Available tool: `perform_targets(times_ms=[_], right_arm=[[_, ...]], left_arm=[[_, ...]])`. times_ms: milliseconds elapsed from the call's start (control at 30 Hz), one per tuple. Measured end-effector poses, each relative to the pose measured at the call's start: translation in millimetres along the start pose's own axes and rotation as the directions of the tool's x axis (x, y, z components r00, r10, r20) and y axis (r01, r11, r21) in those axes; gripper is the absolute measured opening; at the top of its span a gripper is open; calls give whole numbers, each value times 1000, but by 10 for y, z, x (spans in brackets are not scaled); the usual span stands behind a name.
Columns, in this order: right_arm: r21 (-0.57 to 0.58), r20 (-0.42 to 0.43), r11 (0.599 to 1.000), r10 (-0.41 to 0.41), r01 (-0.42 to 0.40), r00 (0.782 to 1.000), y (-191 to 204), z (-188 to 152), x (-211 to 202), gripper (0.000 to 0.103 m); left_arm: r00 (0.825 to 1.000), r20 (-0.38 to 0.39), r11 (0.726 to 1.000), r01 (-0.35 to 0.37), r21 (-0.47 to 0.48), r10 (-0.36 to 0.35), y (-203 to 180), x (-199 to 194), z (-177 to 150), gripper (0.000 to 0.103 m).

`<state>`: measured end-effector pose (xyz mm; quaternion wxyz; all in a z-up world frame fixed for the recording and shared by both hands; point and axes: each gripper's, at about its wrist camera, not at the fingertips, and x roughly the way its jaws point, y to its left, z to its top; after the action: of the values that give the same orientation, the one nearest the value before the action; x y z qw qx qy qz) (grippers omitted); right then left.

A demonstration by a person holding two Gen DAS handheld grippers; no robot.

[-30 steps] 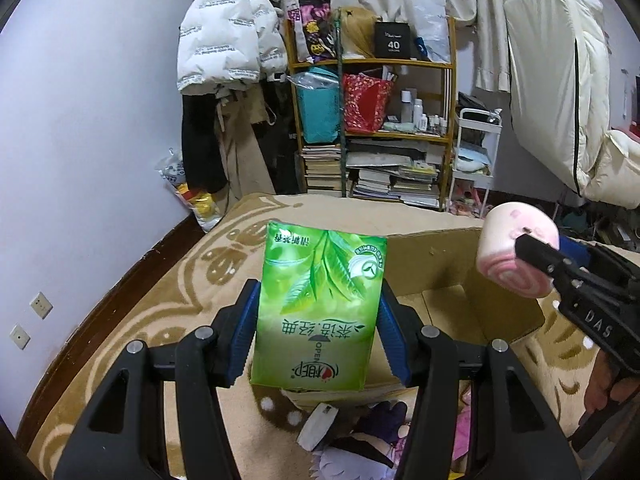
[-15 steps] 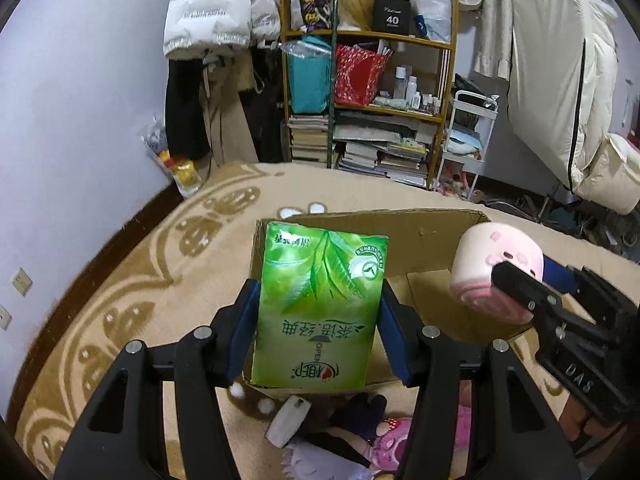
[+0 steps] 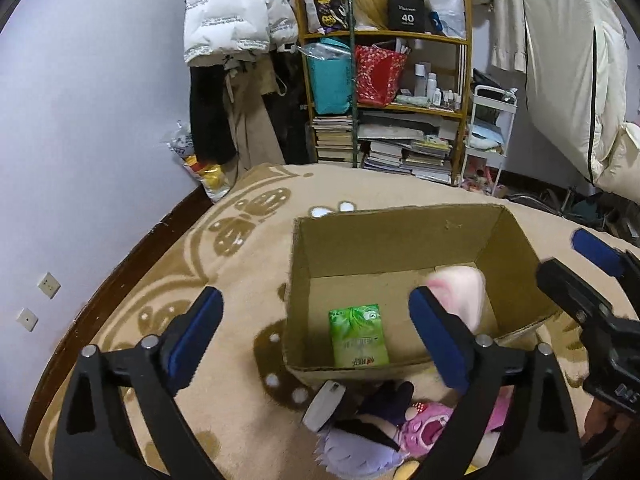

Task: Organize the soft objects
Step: 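Open both tools to drop the tissue pack and roll plush into the box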

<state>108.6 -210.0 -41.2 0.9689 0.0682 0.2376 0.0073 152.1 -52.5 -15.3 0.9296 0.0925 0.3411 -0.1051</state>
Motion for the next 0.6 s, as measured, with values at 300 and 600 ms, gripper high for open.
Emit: perform_targets(times_ms=[300,600], right_arm=[[-1,-10,1000,-8,8,1000,108,-45,-368,103],[19,-23,1000,-15,16,1000,199,-123,-631,103]], left_arm=[[999,-4,998,-37,-48,37,226,-376,-113,100],[998,-59,998,-22,-66,18,368,-688,-276,100]])
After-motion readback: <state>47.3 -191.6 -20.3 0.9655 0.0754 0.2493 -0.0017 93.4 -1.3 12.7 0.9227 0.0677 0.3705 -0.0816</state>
